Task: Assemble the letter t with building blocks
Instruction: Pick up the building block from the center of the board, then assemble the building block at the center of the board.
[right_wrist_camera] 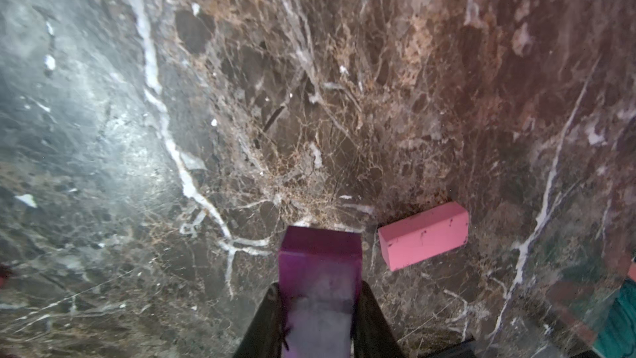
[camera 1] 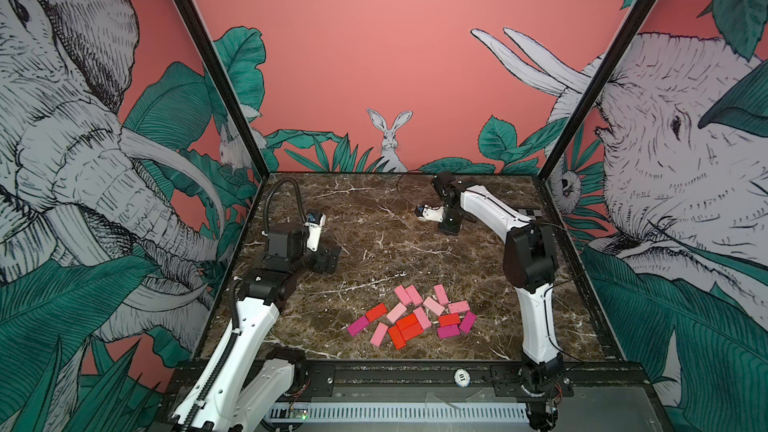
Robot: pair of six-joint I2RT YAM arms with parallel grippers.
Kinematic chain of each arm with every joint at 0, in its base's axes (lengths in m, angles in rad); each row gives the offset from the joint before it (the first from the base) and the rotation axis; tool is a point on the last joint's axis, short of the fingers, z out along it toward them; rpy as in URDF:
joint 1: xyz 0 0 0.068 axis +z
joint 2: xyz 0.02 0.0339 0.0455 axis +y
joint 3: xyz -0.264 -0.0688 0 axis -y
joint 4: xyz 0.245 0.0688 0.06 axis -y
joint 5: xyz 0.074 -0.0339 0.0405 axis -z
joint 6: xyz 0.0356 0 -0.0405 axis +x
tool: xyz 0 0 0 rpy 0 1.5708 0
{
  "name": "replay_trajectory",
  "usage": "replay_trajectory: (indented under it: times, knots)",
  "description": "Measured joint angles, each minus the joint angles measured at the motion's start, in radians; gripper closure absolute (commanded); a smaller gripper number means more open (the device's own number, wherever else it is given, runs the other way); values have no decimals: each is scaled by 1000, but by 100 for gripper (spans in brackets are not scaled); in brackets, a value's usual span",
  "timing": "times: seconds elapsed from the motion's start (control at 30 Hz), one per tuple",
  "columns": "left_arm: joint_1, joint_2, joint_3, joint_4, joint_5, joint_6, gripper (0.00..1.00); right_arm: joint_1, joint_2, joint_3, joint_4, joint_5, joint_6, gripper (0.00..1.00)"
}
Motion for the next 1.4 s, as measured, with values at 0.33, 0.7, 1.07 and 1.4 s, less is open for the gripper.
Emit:
replay_trajectory:
  times: [0.33,0.7,1.07,1.4]
  knots:
    - [0,-9,-6,0,1,0,3,-6,77,111,28,4,-146,100]
    - [0,-18,-8,6,2,0,3,-51,113,146,56,-53,-221,100]
    - [0,-31,-17,8,5,0,3,-62,174,170,79,-81,-236,100]
    - [0,-31,-19,8,6,0,3,-67,182,168,111,-80,-240,100]
